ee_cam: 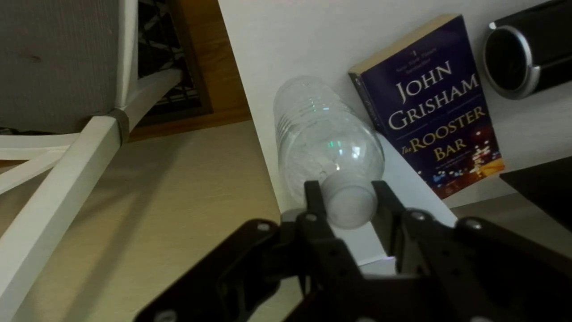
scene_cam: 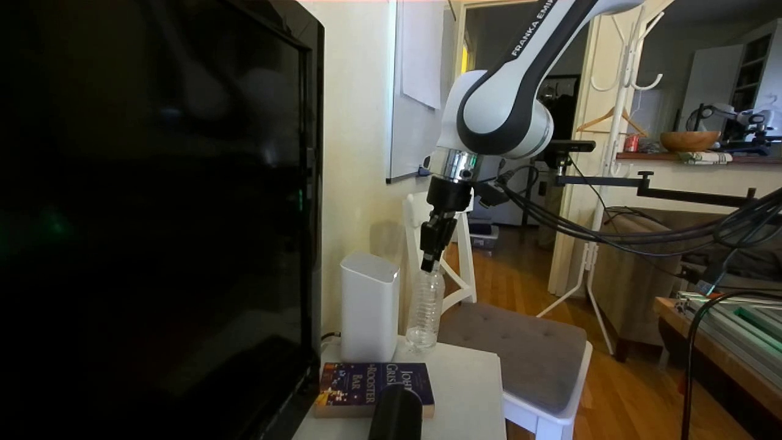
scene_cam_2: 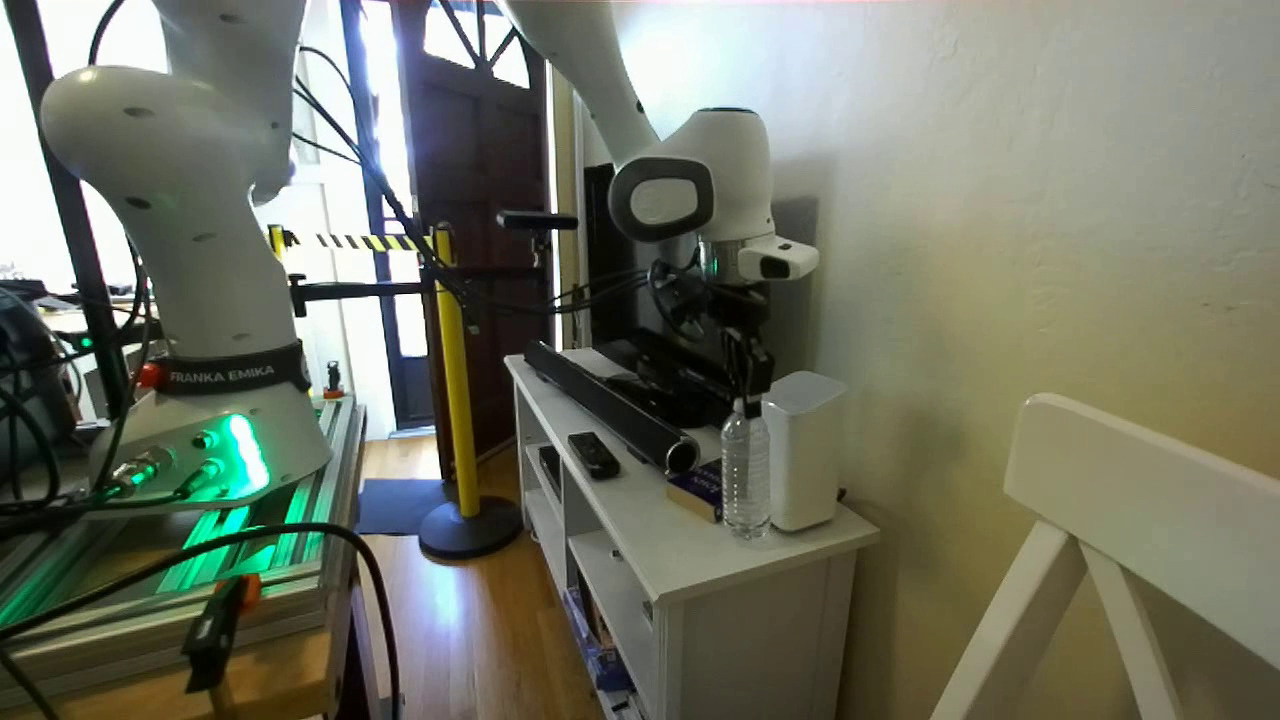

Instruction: Put the empty clear bottle on the TV cabinet.

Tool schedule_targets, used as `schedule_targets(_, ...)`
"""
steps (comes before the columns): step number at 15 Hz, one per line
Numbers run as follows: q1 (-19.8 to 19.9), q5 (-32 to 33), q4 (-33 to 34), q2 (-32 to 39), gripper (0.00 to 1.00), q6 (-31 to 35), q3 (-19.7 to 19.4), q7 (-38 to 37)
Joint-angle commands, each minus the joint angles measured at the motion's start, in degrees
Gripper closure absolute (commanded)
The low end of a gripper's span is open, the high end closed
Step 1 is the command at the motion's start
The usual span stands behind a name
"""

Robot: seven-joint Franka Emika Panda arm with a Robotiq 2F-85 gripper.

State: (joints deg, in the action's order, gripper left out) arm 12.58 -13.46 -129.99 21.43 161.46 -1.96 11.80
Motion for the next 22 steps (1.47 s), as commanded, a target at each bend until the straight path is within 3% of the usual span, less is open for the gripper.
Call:
schedule_targets(1,0.4,1.7,1.9,1.9,0.92,0.4,0.5,-0.1)
schedule_targets(6,1.1,1.1,2.3,2.8,0.92,0.5,1.4,0.6)
schedule_targets(7,1.3,0.9,2.2,2.6,0.44,0.4,1.6,0.7)
schedule_targets(9,1.5,0.8,1.4,1.7,0.37,0.6,1.9,1.0)
schedule_targets(14,1.9,0.2,-2.5,-3.9,0.02,0.8,3.6,2.9)
schedule_targets(18,1.7,-2.1,-8.9,-11.5,0.00,-1.4,4.9,3.6)
schedule_targets(22,0.9,-12.4,-17.5,-17.9,0.00,-0.6,7.1,4.6)
